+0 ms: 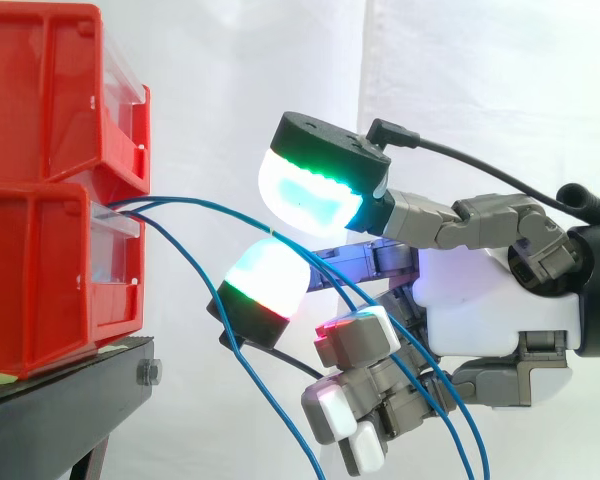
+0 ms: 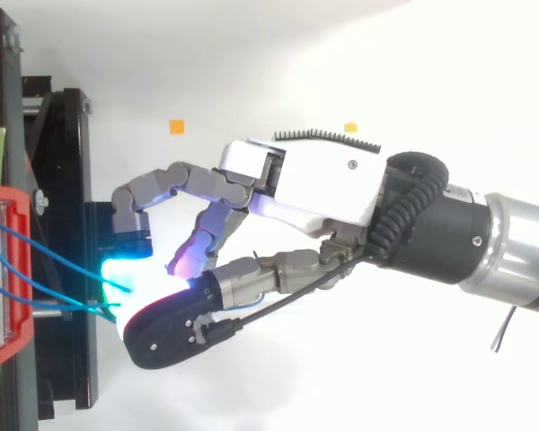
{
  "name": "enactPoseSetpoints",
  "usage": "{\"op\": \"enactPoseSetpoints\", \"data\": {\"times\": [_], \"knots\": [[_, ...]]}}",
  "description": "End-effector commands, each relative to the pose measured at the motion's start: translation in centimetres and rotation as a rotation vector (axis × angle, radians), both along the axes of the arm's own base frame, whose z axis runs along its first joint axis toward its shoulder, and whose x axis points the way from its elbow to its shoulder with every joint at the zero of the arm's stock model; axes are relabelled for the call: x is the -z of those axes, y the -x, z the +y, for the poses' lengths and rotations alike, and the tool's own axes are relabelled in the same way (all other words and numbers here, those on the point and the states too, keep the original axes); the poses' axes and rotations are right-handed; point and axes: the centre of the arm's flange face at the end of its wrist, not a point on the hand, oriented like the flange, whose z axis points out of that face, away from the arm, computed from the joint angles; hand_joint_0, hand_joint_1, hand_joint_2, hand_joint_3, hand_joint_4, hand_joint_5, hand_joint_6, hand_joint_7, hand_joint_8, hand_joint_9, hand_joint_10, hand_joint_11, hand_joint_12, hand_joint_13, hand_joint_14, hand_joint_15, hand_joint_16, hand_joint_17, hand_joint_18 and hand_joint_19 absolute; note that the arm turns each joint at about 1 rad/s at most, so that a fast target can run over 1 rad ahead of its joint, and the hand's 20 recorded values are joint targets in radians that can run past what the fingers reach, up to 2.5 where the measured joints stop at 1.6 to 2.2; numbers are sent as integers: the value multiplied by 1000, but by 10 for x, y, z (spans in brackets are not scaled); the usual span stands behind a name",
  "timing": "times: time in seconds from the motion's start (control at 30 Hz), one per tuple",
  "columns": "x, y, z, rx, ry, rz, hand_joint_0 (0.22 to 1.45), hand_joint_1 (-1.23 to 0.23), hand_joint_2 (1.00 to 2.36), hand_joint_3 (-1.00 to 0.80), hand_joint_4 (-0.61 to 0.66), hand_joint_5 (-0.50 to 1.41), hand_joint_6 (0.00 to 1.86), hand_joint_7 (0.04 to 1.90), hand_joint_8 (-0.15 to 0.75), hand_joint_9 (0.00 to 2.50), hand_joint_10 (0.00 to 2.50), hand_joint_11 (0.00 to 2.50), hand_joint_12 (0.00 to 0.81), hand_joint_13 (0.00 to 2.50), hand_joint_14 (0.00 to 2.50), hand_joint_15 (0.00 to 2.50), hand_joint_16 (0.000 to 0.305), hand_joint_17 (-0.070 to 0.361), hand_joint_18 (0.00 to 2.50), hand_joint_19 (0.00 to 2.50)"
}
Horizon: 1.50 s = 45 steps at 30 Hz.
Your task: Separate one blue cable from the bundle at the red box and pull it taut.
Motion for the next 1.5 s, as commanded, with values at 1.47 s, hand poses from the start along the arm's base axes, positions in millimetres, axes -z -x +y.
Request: {"op": "enactPoseSetpoints", "data": {"times": [1.47], "knots": [[11, 4, -2, 16, -4, -10, 556, -594, 1000, -500, 91, -145, 807, 1237, 334, 1281, 34, 1198, 424, 1058, 29, 784, 59, 132, 823, 811]]}}
